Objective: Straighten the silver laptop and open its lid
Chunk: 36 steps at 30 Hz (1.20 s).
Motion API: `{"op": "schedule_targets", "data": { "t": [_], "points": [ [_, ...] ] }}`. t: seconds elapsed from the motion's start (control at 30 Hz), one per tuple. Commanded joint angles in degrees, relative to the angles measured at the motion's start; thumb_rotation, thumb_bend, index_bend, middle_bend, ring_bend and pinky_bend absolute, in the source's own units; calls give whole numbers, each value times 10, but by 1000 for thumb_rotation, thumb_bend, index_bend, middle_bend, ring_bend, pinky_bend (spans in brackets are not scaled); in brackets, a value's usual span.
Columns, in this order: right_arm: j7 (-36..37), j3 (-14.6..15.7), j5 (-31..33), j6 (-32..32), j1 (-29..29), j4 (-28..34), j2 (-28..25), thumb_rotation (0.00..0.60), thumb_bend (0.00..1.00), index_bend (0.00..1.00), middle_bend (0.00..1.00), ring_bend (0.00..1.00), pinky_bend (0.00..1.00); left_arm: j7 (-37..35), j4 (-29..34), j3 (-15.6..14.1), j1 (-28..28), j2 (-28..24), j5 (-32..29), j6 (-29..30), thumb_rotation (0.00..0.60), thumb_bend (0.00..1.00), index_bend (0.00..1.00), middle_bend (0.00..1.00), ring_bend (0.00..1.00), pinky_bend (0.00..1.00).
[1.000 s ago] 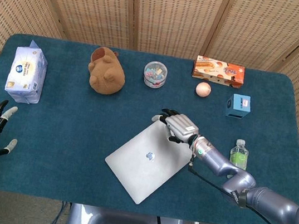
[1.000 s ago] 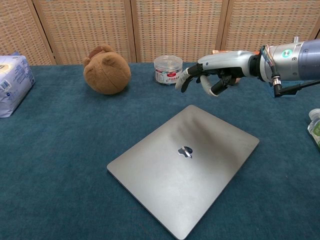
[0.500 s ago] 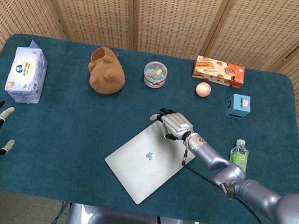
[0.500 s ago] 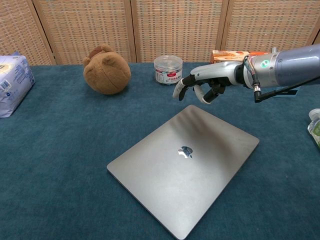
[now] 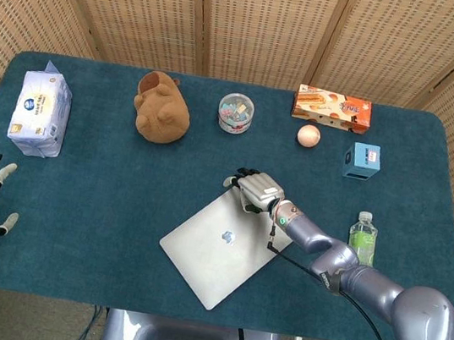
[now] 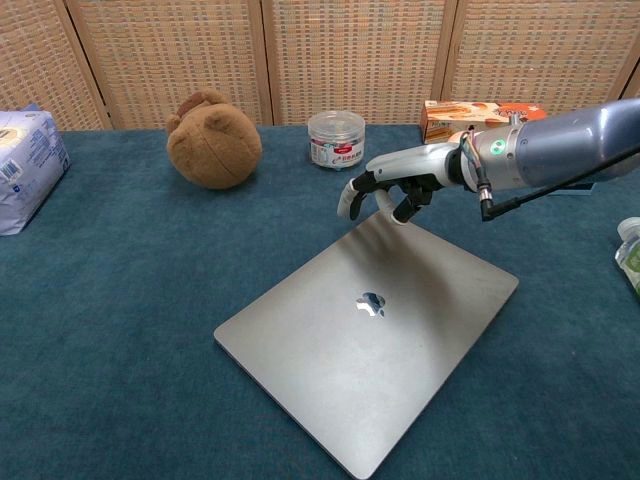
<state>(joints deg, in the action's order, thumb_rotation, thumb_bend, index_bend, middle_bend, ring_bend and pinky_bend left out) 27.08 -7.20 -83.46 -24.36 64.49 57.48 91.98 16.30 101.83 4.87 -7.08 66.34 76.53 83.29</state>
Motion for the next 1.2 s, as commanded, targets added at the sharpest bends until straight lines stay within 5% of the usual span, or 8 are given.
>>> {"op": "schedule_targets", "data": {
  "t": [0.03, 0.6, 1.2],
  "points": [
    [4, 4, -3, 5, 5, -11, 7, 600, 1000, 199, 209, 62, 86, -1, 0, -1, 1, -2, -2, -1, 600, 308, 111, 0, 0, 0],
    [13, 16, -7, 14, 18, -38, 20, 600, 1000, 199, 214, 61, 86, -17, -1, -1, 3, -5, -4, -3, 600, 308, 111, 0, 0, 0],
    [5, 28, -2, 14, 11, -39, 7, 600, 1000, 222, 392, 72, 86, -18, 0, -1, 0, -5, 0, -3, 600, 309, 112, 0, 0, 0]
  ]
}}
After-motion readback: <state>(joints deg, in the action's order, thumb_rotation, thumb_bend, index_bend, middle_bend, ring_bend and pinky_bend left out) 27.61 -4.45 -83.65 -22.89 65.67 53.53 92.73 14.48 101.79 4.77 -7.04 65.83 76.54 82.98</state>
